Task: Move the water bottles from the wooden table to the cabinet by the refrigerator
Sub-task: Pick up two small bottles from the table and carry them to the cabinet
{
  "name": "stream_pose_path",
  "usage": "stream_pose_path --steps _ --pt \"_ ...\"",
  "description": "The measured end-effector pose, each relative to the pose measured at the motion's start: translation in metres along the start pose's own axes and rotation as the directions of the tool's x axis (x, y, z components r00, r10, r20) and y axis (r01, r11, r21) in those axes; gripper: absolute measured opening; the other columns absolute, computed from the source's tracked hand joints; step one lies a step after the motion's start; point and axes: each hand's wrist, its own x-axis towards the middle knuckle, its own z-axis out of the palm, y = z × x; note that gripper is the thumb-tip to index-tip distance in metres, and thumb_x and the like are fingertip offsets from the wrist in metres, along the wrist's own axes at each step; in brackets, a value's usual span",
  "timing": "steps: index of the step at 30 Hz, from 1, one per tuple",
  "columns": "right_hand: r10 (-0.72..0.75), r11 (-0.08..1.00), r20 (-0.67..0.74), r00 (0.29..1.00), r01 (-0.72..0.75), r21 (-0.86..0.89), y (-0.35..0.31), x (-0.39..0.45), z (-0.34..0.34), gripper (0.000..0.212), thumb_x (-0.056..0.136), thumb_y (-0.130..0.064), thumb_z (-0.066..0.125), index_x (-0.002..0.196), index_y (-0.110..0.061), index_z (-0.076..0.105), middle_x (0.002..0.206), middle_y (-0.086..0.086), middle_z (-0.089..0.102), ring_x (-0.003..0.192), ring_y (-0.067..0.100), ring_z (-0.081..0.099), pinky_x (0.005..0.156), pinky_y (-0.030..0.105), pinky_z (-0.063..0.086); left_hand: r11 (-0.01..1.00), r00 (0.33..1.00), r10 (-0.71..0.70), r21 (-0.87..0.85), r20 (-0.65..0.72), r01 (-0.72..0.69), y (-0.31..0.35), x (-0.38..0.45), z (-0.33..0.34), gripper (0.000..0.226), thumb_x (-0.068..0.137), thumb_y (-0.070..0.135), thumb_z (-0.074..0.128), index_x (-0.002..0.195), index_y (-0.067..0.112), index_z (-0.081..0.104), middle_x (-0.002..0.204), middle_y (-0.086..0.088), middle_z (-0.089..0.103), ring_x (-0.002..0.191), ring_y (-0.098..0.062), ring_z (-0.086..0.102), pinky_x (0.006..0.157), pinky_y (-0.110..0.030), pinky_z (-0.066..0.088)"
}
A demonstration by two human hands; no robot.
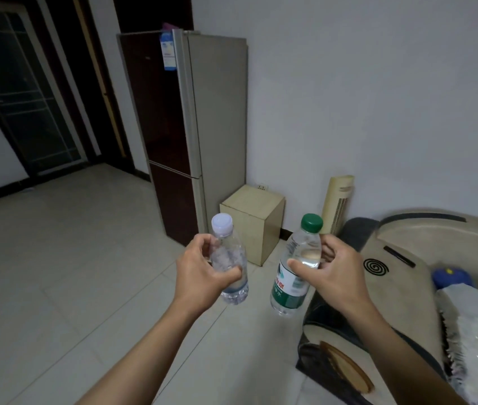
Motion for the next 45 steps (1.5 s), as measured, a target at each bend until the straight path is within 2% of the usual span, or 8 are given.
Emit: stream_pose_path --steps 5,10,14,19,27,32,37,45 --pt "-0.005 1.0 0.009 1.0 0.006 -0.03 0.018 0.069 0.025 0.046 0.064 -0.025 0.091 0.104 -0.023 0.068 0.095 -0.012 0.075 0.083 -0.001 0.072 0.069 0.024 0.062 0.998 0.999 -0.037 -0.047 -0.016 0.036 -0.03 0.067 0.018 0.051 0.046 0.041 0.08 0.09 0.031 0.057 0.09 0.008 0.066 0.081 -0.01 0.065 0.063 -0.023 0.057" --pt "0.009 0.997 0.014 1.0 -0.007 -0.079 0.031 0.139 0.07 0.045 0.066 -0.024 0.09 0.105 -0.019 0.069 0.094 -0.01 0.075 0.081 0.0 0.071 0.066 0.019 0.059 0.998 0.999 -0.042 -0.035 -0.003 0.042 -0.078 0.139 0.032 0.05 0.05 0.031 0.085 0.091 0.031 0.057 0.09 0.008 0.066 0.082 -0.015 0.066 0.067 -0.034 0.06" --pt "0.028 0.994 0.001 1.0 -0.028 -0.106 0.032 0.202 0.11 0.043 0.067 -0.023 0.089 0.104 -0.02 0.067 0.093 -0.009 0.074 0.079 -0.002 0.07 0.065 0.016 0.058 1.0 0.998 0.027 -0.009 0.058 -0.026 -0.112 0.217 0.036 0.048 0.049 0.03 0.085 0.087 0.026 0.057 0.081 0.006 0.063 0.07 -0.011 0.059 0.058 -0.024 0.051" --pt "0.053 0.989 -0.037 0.998 -0.057 -0.134 0.032 0.284 0.146 0.042 0.065 -0.028 0.087 0.101 -0.022 0.065 0.091 -0.009 0.074 0.079 0.0 0.071 0.069 0.02 0.06 0.999 0.997 0.041 -0.025 0.072 -0.039 -0.14 0.315 0.041 0.051 0.052 0.025 0.09 0.091 0.024 0.058 0.088 0.004 0.064 0.08 -0.015 0.063 0.068 -0.039 0.058" --pt "0.033 0.98 -0.102 0.994 -0.052 -0.192 0.079 0.388 0.174 0.039 0.068 -0.032 0.084 0.1 -0.021 0.066 0.093 -0.009 0.073 0.083 0.003 0.072 0.071 0.023 0.061 1.0 0.989 0.002 0.009 0.15 -0.003 -0.183 0.426 0.088 0.049 0.055 0.019 0.092 0.091 0.017 0.059 0.084 -0.002 0.065 0.078 -0.024 0.064 0.068 -0.046 0.057" --pt "0.056 0.985 -0.119 0.991 -0.074 -0.153 0.136 0.47 0.179 0.045 0.065 -0.048 0.079 0.101 -0.025 0.064 0.095 -0.008 0.073 0.084 0.003 0.071 0.072 0.024 0.06 1.0 0.984 -0.012 0.01 0.176 0.011 -0.201 0.502 0.152 0.049 0.053 0.017 0.093 0.086 0.021 0.056 0.081 0.002 0.065 0.079 -0.019 0.064 0.066 -0.036 0.056" --pt "0.079 0.988 -0.128 0.989 -0.095 -0.121 0.182 0.57 0.172 0.046 0.07 -0.032 0.086 0.108 -0.016 0.066 0.103 -0.004 0.074 0.088 0.005 0.071 0.074 0.028 0.062 1.0 0.972 -0.004 0.019 0.235 0.0 -0.199 0.585 0.217 0.048 0.053 0.015 0.09 0.077 0.027 0.05 0.075 0.009 0.058 0.071 -0.005 0.056 0.056 -0.013 0.044" --pt "0.093 0.987 -0.094 0.991 -0.105 -0.124 0.232 0.694 0.162 0.046 0.072 -0.029 0.085 0.11 -0.012 0.065 0.104 -0.001 0.073 0.089 0.009 0.071 0.074 0.029 0.062 0.997 0.976 -0.057 -0.034 0.208 0.066 -0.208 0.698 0.288 0.047 0.058 0.012 0.09 0.094 0.02 0.06 0.09 0.0 0.068 0.084 -0.017 0.065 0.066 -0.029 0.057"
